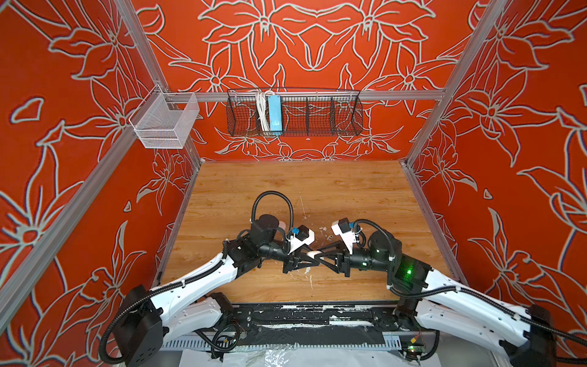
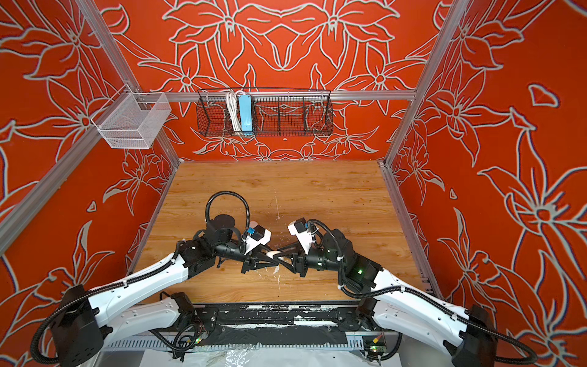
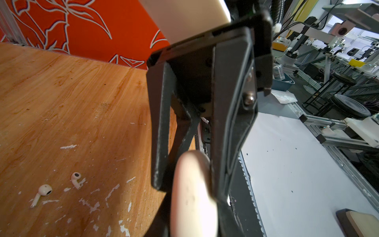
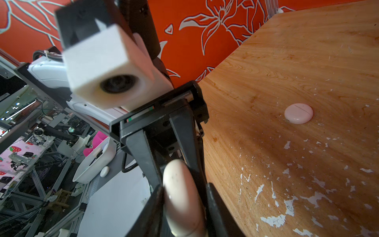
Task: Insert wireless bluetooth earbuds into charging case
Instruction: Pass the charging case.
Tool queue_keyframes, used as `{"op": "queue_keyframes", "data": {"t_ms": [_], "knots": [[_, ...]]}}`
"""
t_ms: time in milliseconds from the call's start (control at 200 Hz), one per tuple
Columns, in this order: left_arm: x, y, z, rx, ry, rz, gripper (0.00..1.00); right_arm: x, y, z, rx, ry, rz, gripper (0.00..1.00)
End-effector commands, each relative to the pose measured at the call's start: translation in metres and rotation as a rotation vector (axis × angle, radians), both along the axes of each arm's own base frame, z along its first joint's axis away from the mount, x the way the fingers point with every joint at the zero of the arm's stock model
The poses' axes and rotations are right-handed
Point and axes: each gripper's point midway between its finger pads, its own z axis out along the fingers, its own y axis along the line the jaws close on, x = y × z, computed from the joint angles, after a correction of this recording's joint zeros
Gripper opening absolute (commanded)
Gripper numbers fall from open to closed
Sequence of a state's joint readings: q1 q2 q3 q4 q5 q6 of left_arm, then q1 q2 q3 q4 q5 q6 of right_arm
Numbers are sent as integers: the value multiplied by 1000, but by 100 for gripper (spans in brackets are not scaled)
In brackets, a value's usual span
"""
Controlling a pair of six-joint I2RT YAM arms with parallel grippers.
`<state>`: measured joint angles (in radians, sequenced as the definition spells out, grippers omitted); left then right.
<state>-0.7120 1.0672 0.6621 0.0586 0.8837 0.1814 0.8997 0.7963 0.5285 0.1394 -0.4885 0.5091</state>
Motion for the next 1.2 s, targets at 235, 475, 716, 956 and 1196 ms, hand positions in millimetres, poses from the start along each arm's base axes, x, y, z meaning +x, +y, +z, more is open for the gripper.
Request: {"op": "queue_keyframes", "data": {"t_ms": [235, 475, 716, 956, 1196], "knots": [[-10, -6, 38, -111, -90, -83, 9, -7, -3, -22, -48, 22, 1, 17], [-8, -4, 42, -136, -92, -43, 45, 1, -5, -14, 25, 36, -63, 15], [0, -1, 43, -154, -91, 33, 54, 14, -15, 40, 287, -113, -155, 11], [1, 4, 60, -203, -77, 34, 53, 4, -21, 110, 472, -267, -126, 9], [-8, 10, 77, -255, -91, 27, 50, -4, -19, 136, 527, -344, -79, 8]]}}
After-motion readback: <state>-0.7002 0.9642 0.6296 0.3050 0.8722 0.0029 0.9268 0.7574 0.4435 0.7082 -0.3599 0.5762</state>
